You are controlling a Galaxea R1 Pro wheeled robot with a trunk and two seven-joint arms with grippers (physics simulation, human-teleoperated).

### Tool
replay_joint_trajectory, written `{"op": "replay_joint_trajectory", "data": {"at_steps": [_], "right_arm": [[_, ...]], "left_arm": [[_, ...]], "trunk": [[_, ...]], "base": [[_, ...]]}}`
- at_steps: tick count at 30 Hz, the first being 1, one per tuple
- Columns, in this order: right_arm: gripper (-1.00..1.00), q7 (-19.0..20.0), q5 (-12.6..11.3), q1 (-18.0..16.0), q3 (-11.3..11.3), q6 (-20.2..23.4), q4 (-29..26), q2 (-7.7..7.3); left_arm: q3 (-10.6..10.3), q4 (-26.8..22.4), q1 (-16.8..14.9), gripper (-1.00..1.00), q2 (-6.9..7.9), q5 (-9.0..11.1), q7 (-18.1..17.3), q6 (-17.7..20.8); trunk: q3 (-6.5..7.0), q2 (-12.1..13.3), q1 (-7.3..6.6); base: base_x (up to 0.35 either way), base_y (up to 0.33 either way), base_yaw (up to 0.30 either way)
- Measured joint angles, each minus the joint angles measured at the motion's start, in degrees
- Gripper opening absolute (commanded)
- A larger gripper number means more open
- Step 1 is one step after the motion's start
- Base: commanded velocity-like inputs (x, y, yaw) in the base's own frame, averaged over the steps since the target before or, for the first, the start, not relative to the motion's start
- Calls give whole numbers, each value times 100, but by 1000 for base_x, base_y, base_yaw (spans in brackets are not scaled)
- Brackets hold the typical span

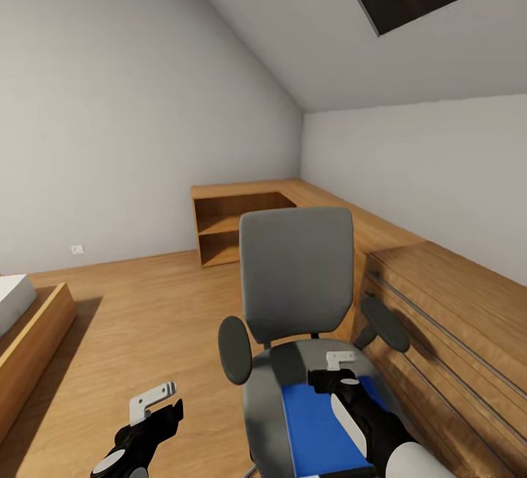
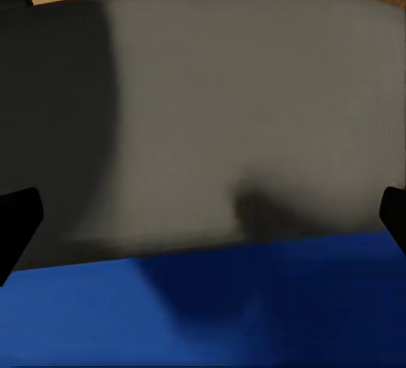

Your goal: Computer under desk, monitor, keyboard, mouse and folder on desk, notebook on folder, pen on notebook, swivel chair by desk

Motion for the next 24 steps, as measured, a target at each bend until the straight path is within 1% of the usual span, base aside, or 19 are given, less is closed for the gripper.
{"op": "replay_joint_trajectory", "data": {"at_steps": [7,16,24], "right_arm": [[100,-8,-7,-6,2,131,-18,1],[100,-10,-7,-8,1,186,-21,1],[100,-10,-7,-8,8,150,-79,1]], "left_arm": [[-6,2,0,100,0,-1,0,0],[-8,3,2,100,0,-1,0,0],[-2,17,1,100,11,-1,-9,7]], "trunk": [[-126,-281,154],[-126,-282,154],[-126,-282,154]], "base": [[0,0,0],[0,0,0],[6,4,0]]}}
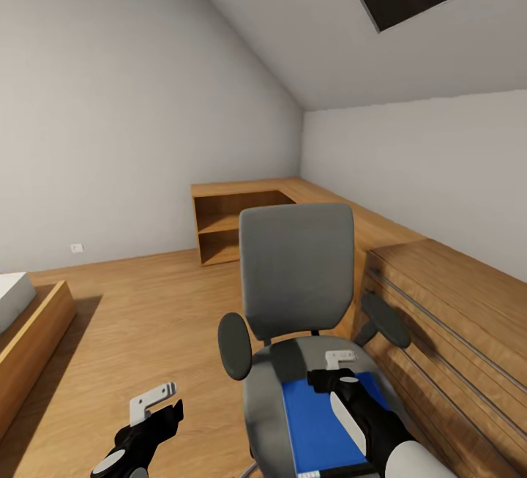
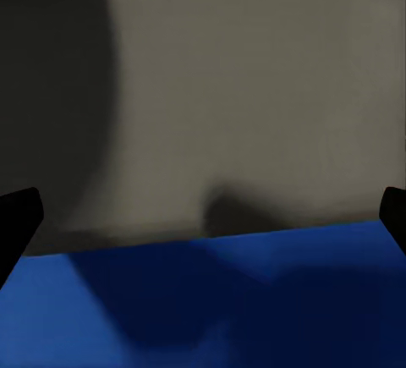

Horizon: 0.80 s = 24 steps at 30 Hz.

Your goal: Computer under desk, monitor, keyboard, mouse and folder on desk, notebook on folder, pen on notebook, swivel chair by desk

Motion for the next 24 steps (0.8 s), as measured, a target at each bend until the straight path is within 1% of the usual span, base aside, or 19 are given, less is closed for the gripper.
{"op": "replay_joint_trajectory", "data": {"at_steps": [6,17,24], "right_arm": [[100,11,0,0,11,-19,-10,0],[100,27,0,0,45,-23,-12,3],[100,31,-6,0,46,8,-12,8]], "left_arm": [[2,5,2,100,5,0,-7,-2],[2,6,2,100,6,0,-9,1],[2,12,1,100,6,-7,-9,-1]], "trunk": [[0,0,-1],[0,0,0],[0,0,0]], "base": [[98,69,0],[12,5,0],[102,0,0]]}}
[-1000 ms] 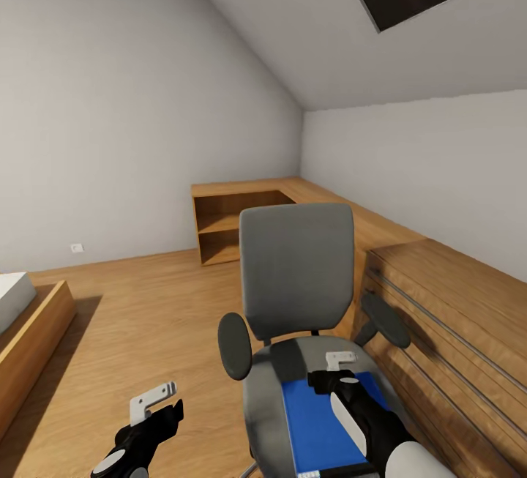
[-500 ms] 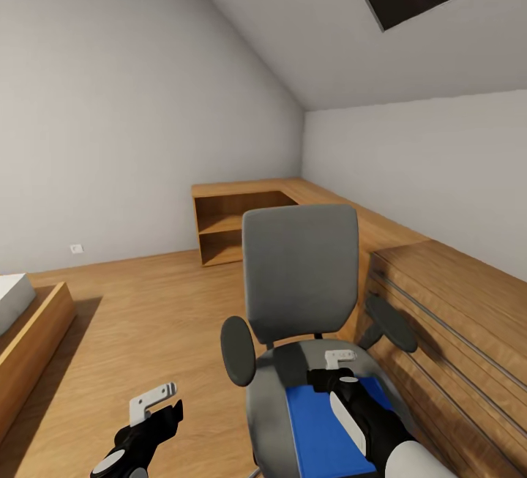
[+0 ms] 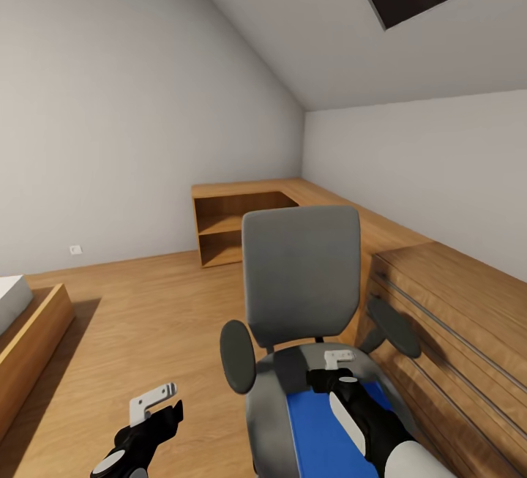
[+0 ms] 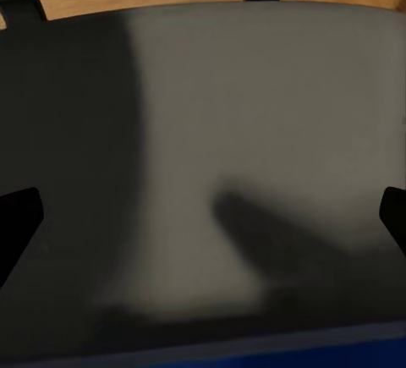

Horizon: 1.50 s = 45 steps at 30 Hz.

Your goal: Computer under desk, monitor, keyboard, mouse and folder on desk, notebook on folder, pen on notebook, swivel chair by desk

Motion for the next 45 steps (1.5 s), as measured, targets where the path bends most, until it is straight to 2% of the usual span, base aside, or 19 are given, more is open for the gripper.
{"op": "replay_joint_trajectory", "data": {"at_steps": [5,18,43,45], "right_arm": [[100,-3,-12,0,1,211,-3,33],[100,-3,15,-4,7,456,-87,60],[100,-5,40,-4,7,452,-68,57],[100,-3,-16,-1,1,444,-12,56]], "left_arm": [[-5,2,0,100,-10,-2,4,2],[-9,1,-1,100,-25,1,26,2],[0,11,1,100,-8,6,0,2],[0,11,1,100,-7,6,0,2]], "trunk": [[0,0,1],[-232,-521,285],[-232,-522,287],[-233,-521,288]], "base": [[13,0,0],[1,0,0],[-52,0,0],[-155,0,0]]}}
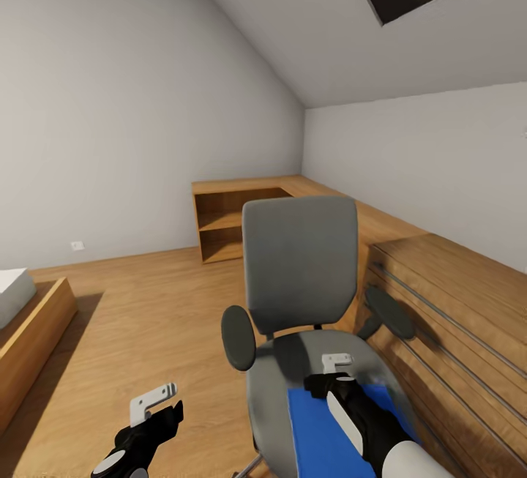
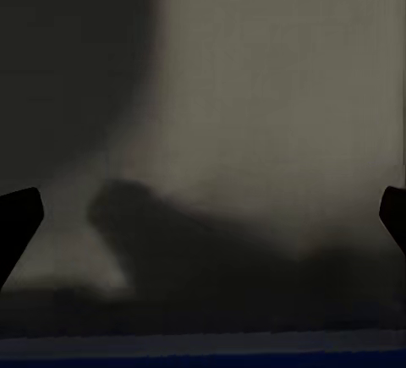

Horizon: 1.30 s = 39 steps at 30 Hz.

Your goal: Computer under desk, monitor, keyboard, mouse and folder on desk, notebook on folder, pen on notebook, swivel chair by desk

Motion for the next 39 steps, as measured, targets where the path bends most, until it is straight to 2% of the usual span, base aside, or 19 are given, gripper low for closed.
{"op": "replay_joint_trajectory", "data": {"at_steps": [24,37,39], "right_arm": [[100,-9,-12,1,-2,-68,3,-3],[100,-9,-7,1,-8,-70,3,-3],[100,-9,-5,1,-8,-70,3,-3]], "left_arm": [[0,0,1,100,3,0,0,0],[0,0,0,100,-1,9,0,0],[0,0,-1,100,-1,8,0,0]], "trunk": [[0,0,-2],[0,0,-2],[35,79,-45]], "base": [[-11,0,0],[-77,0,0],[-2,0,0]]}}
